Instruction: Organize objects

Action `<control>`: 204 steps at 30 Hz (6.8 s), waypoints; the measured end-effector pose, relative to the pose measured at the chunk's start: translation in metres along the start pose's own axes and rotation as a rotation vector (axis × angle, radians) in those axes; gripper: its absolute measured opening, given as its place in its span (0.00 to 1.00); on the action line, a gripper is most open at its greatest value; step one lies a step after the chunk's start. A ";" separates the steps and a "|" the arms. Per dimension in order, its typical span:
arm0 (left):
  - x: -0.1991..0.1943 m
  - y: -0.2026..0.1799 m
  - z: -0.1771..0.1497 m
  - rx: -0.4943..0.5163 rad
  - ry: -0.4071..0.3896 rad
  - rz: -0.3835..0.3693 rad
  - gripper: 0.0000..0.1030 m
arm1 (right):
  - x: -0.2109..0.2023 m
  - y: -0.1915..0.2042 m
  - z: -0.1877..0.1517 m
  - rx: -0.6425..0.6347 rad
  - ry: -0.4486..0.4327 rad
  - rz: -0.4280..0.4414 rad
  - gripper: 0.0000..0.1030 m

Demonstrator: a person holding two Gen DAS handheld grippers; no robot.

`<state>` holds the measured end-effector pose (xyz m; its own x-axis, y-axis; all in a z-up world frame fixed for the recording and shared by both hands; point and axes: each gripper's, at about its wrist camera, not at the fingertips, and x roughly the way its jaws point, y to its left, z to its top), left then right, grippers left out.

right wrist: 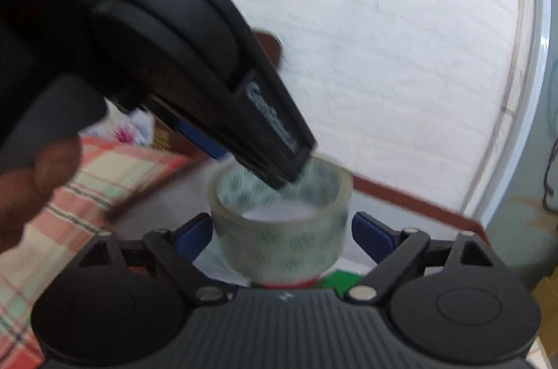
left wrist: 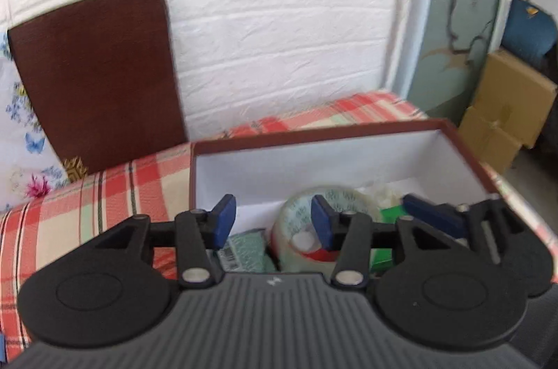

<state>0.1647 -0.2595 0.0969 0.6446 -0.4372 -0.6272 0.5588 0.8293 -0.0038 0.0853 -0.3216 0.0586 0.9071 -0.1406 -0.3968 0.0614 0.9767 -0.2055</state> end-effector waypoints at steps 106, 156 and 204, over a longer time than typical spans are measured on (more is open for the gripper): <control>-0.125 0.018 -0.107 0.002 0.095 0.259 1.00 | -0.146 -0.021 -0.032 0.605 0.038 0.024 0.91; -0.124 0.015 -0.116 0.002 0.118 0.268 1.00 | -0.141 -0.017 -0.040 0.592 0.063 0.014 0.91; -0.168 0.175 -0.190 -0.124 -0.003 0.410 1.00 | -0.103 0.095 -0.038 0.332 0.230 0.201 0.92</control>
<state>0.0554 0.0251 0.0539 0.8017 -0.0636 -0.5943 0.1892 0.9702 0.1515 -0.0180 -0.2206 0.0461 0.8006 0.0615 -0.5960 0.0580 0.9821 0.1793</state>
